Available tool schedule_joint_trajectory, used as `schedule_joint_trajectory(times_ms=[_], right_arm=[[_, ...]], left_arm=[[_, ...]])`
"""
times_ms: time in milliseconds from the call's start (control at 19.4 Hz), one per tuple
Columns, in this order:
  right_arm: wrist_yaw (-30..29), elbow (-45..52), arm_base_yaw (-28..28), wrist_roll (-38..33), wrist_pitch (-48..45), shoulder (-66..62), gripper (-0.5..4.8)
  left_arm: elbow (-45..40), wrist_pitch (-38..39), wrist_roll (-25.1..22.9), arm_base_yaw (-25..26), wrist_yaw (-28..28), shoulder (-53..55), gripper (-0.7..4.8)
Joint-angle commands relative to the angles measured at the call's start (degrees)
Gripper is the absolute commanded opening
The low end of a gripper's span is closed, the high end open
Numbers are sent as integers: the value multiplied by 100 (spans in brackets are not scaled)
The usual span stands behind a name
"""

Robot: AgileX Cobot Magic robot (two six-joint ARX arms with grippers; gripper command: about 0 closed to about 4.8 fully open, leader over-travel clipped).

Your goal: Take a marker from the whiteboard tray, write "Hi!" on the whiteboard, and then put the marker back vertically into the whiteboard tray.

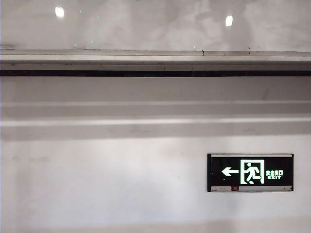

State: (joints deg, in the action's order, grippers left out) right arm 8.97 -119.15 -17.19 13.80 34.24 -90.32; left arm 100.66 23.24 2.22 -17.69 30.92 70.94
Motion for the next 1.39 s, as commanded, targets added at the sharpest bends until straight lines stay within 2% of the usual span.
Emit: schedule_joint_trajectory(times_ms=[52,309,412,515,670,825,928,1082,1392], right_arm=[[20,-39,-9,-74,20,457,-2],[168,-37,-7,118,892,1307,-2],[162,-20,-7,-256,1556,1460,-2],[160,260,-7,-295,1646,1473,-2],[94,1370,-7,-446,992,1580,-2],[-450,2789,-7,-638,-533,1705,-2],[-645,3569,-9,-643,-1327,1703,-2],[-697,4660,-7,-675,-2981,1652,-2],[-693,4846,-7,-977,-3519,833,-2]], left_arm=[[26,-55,-9,0,48,-17,-5],[26,-83,-26,0,168,-15,-5],[26,-192,-22,0,166,-15,-5],[26,-238,0,0,168,-15,-5],[26,-216,149,-4,170,-15,-5],[26,-210,146,-4,166,-15,-5],[26,-306,142,-4,168,-17,-5],[26,-319,142,-4,166,-17,-5],[26,-319,127,-4,166,-17,-5]])
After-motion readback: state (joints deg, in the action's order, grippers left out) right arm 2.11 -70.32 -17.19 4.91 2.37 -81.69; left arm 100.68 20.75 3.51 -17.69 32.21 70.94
